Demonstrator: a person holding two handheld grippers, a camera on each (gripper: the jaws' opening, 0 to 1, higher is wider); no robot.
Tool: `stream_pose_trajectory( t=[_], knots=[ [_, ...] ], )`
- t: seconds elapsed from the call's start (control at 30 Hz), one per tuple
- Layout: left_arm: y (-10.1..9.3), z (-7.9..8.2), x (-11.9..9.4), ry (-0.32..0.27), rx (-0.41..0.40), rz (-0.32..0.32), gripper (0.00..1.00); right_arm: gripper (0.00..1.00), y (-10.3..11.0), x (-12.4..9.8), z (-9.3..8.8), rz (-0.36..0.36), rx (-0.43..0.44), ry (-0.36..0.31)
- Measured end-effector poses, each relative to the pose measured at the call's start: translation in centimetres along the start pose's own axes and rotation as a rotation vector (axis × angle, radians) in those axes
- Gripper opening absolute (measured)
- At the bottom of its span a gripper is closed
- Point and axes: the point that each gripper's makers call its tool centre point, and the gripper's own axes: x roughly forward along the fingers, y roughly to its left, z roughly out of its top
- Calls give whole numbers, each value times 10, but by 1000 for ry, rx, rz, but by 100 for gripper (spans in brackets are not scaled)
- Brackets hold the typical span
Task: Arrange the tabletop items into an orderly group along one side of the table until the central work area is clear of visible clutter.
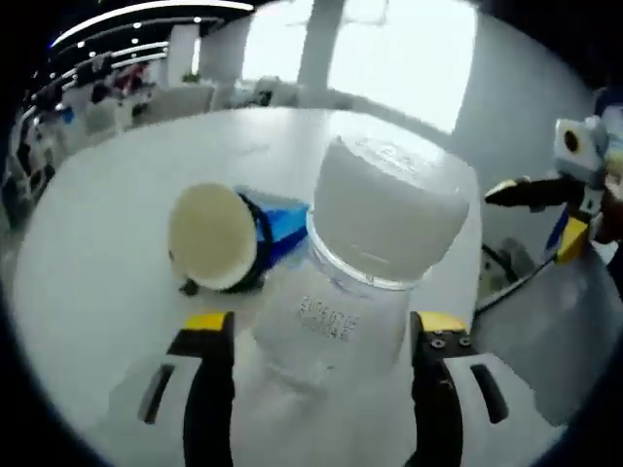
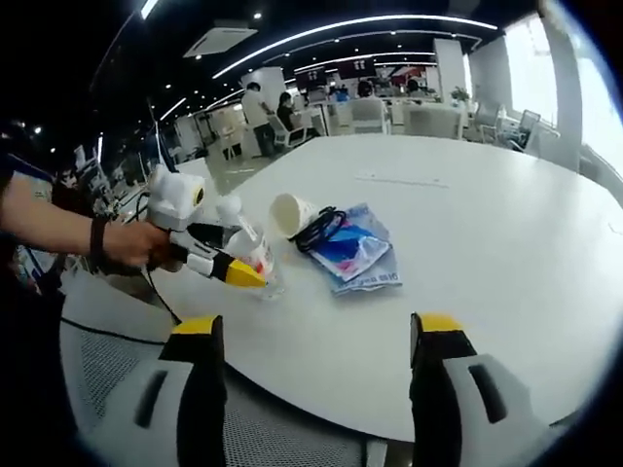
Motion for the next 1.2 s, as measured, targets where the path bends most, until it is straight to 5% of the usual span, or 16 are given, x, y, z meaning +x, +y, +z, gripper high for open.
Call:
stream_pose_trajectory(
  t=[0.13,0.23,0.3,0.33,0.7,1.0,1.2],
  knots=[
    [11,4,-6,-54,-47,151,71,76,1,0,0,5,2,-3],
    [4,-1,-5,-29,-16,192,71,76,2,-1,0,10,2,-3],
    [-1,-3,-2,-41,-100,199,75,76,3,0,0,19,4,-1],
    [6,1,-4,-64,-91,259,76,76,4,0,0,20,2,0],
    [21,5,-12,-71,-143,515,78,75,3,-2,3,24,8,-15],
    [14,1,-1,-30,-152,548,72,75,3,-3,4,26,16,-25],
    [19,-4,0,-22,-189,630,70,74,3,-3,4,26,18,-29]
  ],
)
